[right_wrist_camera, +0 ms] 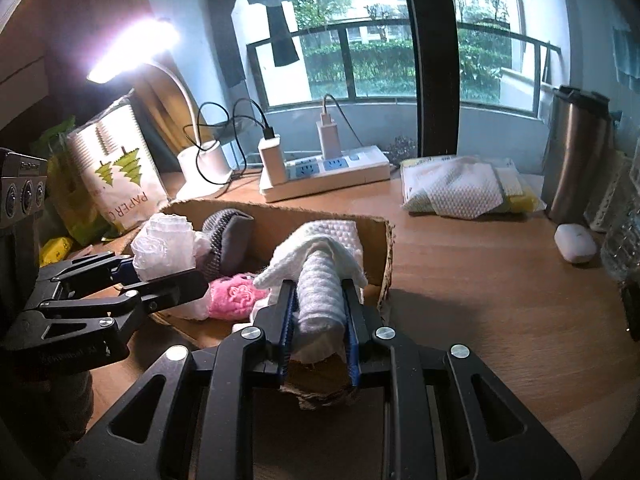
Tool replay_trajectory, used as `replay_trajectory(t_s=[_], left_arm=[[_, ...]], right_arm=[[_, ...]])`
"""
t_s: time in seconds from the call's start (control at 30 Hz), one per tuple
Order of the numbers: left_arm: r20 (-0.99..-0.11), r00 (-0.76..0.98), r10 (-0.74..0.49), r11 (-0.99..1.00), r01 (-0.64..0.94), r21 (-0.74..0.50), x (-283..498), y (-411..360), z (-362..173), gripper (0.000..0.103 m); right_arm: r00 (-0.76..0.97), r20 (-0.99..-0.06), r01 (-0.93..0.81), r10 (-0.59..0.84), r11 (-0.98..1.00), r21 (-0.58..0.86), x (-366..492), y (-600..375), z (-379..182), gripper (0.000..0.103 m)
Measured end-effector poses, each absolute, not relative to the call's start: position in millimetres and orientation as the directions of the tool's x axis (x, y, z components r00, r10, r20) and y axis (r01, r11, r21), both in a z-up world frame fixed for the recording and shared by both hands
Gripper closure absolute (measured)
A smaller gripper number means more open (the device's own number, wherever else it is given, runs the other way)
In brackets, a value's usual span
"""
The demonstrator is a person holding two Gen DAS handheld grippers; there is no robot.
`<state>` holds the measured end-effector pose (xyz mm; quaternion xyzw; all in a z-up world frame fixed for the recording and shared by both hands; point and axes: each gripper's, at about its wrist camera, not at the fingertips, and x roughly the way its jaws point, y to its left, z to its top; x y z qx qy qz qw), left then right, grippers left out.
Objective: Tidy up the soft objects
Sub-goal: 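Lower the bubble wrap and sock into the box and open both tools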
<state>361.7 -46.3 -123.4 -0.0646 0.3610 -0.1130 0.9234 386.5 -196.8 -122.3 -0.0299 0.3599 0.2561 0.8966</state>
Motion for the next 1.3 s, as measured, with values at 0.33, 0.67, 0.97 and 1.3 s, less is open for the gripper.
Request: replay_trajectory(t_s=[0.33,0.67,0.97,1.3], left_arm=[[-0.706,0.662,-0.251,0.967,0.131,-0.221,376,-44,-145,0.061],[-0.69,0.686,-0.232,0.97,0.108,-0.219,363,-37,-131,0.05],[-0.659,0.717,-0.227,0.97,0.102,-0.222,341,-28,-113,0.042],[-0.627,0.745,-0.229,0.968,0.109,-0.224,316,-21,-95,0.041]], right_arm=[[0.597,-0.683,-0.496,0.421,0.863,0.098,390,-187,-133,0.075],[0.594,-0.693,-0.501,0.408,0.862,0.077,377,-179,-126,0.049],[0.617,-0.689,-0.483,0.381,0.874,0.05,362,-177,-117,0.045],[0.654,-0.655,-0.478,0.378,0.878,0.031,341,-173,-95,0.043]])
